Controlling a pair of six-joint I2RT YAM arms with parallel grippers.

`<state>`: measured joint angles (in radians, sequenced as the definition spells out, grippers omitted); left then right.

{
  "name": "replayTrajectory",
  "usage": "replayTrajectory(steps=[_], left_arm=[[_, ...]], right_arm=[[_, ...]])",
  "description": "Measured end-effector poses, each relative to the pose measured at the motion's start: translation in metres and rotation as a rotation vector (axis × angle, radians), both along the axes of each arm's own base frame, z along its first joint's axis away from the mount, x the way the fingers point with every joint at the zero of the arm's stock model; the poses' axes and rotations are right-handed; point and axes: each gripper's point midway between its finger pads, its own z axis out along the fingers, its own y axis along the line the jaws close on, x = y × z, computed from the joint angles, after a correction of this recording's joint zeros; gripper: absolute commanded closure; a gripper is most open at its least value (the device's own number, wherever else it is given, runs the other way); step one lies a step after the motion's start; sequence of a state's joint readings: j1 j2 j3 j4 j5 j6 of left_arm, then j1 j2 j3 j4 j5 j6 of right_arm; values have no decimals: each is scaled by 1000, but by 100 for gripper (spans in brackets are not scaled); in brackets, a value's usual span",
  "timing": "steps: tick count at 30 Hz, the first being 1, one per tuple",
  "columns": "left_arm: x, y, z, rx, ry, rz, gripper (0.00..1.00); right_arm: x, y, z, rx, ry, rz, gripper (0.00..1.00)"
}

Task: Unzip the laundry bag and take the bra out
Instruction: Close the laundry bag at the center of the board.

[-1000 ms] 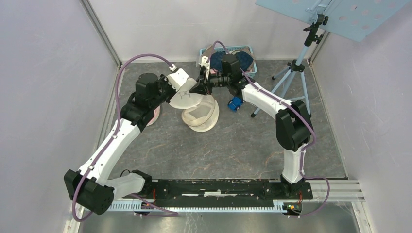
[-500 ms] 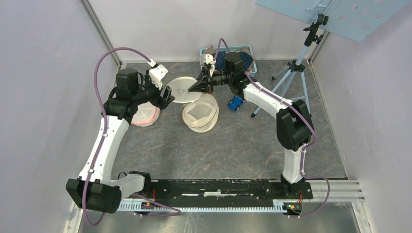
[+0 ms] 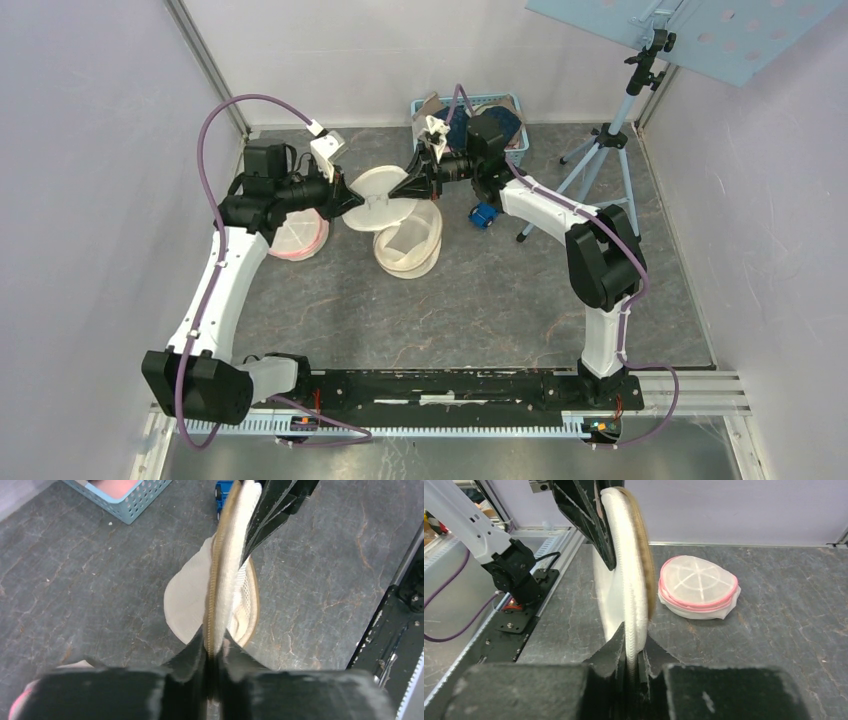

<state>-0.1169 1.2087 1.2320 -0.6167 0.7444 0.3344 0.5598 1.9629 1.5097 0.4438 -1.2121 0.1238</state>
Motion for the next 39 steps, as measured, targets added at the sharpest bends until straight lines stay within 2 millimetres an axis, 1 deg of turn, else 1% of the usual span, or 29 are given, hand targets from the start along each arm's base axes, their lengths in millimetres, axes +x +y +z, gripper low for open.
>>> replayTrajectory(steps=[1,2,3,5,10,13,15,17,21,23,27,29,31,36,39], left_arm=[[0,-1,0,-6,2,0,98],[0,-2,1,-13,0,-2,98],[0,-2,1,-18,-2,2,98],[-1,0,-3,-22,1,23,98],[-6,12,-14,6,-10,100,98],[-7,17,-16,19,-34,129,98],[-8,21,-18,30,-52,151,98],[-6,25,-20,45,-70,179,98],[-2,28,-28,78,-100,224,98],[-4,24,-36,108,-112,233,98],[-13,3,-46,172,-153,208,98],[-15,-5,-49,220,-189,198,98],[-17,-11,-52,259,-217,184,98],[-13,-13,-56,356,-293,204,98],[-10,-9,-60,415,-332,217,98]], right_arm=[[0,0,-1,-1,5,-1,58],[0,0,-1,-3,12,-5,49],[2,-1,-2,-4,14,-17,44],[6,-4,-5,-10,22,-46,39],[19,-20,-17,-63,62,-169,34],[28,-36,-31,-125,73,-266,33],[29,-49,-45,-174,92,-330,34],[24,-62,-63,-228,126,-385,35],[12,-76,-100,-323,212,-449,38],[7,-82,-117,-369,280,-483,41],[2,-83,-128,-392,368,-518,42],[-1,-82,-131,-394,401,-531,43],[-3,-82,-136,-403,426,-548,46],[-3,-82,-149,-433,466,-592,45],[-2,-83,-157,-449,491,-614,45]])
